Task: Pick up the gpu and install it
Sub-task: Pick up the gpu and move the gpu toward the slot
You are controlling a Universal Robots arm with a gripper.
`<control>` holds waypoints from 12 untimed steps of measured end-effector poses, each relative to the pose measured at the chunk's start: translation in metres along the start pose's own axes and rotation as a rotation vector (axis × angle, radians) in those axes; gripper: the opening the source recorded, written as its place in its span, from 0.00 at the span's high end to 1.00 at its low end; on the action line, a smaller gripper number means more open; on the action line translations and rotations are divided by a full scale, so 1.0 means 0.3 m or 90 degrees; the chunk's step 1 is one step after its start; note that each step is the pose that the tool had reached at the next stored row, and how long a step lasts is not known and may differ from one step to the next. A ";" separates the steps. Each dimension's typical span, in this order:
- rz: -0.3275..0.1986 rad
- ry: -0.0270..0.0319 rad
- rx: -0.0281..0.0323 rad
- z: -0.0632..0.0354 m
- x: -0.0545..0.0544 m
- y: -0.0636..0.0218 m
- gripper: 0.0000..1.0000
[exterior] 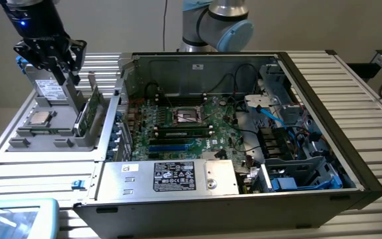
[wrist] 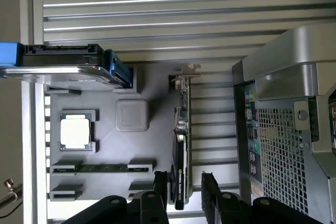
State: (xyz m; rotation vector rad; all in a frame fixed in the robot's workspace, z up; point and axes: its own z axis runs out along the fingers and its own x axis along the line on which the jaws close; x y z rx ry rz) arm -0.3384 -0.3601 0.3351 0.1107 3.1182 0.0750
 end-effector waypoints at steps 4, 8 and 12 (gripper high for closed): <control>0.000 -0.0001 0.0000 0.025 -0.010 0.000 0.60; 0.000 0.0000 0.0000 0.049 -0.019 -0.001 0.60; 0.000 -0.0001 0.0000 0.074 -0.019 -0.002 0.60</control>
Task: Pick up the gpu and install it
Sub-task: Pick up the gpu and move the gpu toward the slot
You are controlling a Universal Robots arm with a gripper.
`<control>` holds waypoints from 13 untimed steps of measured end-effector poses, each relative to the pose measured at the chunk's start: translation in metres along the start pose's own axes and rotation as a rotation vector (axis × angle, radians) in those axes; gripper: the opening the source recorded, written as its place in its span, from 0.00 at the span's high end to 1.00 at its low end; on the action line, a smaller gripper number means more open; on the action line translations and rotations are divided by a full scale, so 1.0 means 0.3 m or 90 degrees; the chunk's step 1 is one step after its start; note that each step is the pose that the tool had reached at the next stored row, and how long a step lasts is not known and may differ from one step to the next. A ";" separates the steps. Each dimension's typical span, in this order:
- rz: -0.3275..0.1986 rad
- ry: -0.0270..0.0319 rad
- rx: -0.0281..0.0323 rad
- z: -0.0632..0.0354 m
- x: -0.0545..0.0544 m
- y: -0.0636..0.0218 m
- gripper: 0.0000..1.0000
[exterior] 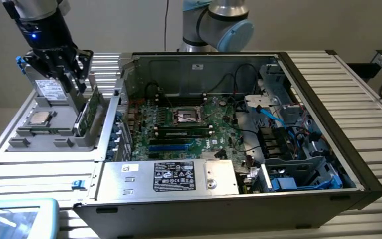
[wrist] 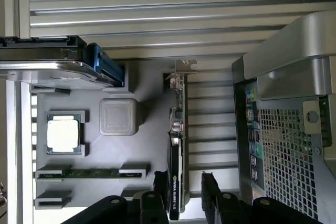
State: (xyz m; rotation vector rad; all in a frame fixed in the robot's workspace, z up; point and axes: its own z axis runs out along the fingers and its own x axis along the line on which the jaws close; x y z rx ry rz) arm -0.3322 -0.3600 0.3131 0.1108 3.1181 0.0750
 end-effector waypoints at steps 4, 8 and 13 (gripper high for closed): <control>0.000 0.0000 0.0000 0.024 0.000 -0.001 0.60; 0.000 0.0000 0.0000 0.048 0.001 -0.002 0.60; 0.000 0.0001 0.0000 0.078 0.001 -0.004 0.60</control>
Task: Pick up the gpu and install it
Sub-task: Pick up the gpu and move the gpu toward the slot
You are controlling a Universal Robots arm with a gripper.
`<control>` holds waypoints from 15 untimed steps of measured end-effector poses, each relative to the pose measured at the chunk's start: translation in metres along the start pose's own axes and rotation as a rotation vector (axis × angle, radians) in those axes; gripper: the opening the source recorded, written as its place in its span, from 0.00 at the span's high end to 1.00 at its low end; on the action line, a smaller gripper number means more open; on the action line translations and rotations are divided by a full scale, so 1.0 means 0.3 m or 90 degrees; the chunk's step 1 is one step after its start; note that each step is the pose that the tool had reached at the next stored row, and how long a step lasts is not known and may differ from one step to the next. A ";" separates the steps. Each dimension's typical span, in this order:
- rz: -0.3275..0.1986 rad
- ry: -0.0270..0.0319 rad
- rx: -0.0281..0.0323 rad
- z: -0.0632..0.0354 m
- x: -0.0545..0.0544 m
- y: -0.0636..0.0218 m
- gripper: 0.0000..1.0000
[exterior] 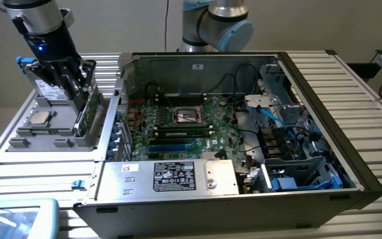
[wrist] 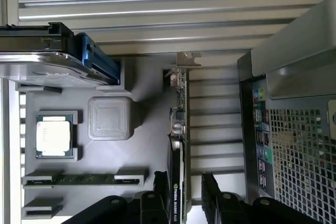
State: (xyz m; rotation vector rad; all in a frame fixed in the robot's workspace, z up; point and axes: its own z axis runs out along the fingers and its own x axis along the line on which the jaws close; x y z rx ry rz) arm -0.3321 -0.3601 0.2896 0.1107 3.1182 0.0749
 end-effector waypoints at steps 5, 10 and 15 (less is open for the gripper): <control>0.000 0.0000 0.0000 0.030 0.001 -0.001 0.60; 0.000 -0.0001 -0.0001 0.061 0.001 -0.003 0.60; 0.000 0.0000 0.0000 0.091 0.002 -0.004 0.60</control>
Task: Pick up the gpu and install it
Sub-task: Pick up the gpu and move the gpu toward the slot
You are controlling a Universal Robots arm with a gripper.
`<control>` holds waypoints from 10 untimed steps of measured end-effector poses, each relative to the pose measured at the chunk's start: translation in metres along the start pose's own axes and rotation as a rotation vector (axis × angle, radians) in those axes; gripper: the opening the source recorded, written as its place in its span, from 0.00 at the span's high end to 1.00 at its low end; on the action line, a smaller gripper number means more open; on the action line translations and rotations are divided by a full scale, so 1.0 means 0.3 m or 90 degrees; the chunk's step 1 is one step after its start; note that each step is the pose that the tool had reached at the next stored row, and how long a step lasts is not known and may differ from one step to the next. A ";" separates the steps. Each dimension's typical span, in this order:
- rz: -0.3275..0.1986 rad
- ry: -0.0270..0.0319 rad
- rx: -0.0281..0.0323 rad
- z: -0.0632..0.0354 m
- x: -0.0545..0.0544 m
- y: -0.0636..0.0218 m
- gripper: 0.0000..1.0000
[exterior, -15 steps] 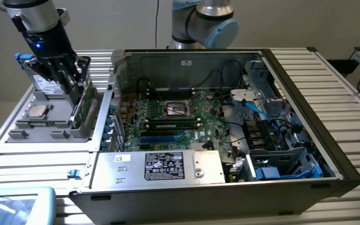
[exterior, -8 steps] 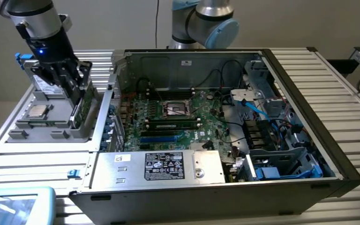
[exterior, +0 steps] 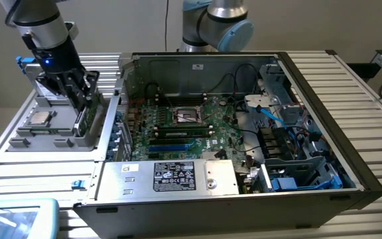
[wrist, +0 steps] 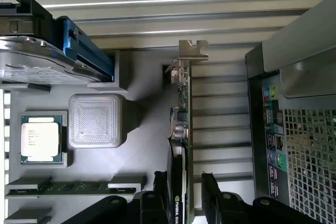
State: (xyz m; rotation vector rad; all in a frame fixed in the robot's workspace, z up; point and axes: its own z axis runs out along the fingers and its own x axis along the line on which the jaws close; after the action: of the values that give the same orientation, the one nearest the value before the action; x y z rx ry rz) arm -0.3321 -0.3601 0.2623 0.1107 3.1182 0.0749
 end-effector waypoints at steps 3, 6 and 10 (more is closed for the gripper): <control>0.000 0.0000 0.0000 0.018 0.000 -0.001 0.60; 0.000 -0.0001 -0.0001 0.037 0.001 -0.002 0.60; 0.000 0.0001 0.0000 0.061 0.005 -0.002 0.60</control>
State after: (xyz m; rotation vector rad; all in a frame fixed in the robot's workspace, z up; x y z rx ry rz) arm -0.3333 -0.3596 0.2440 0.1110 3.1183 0.0750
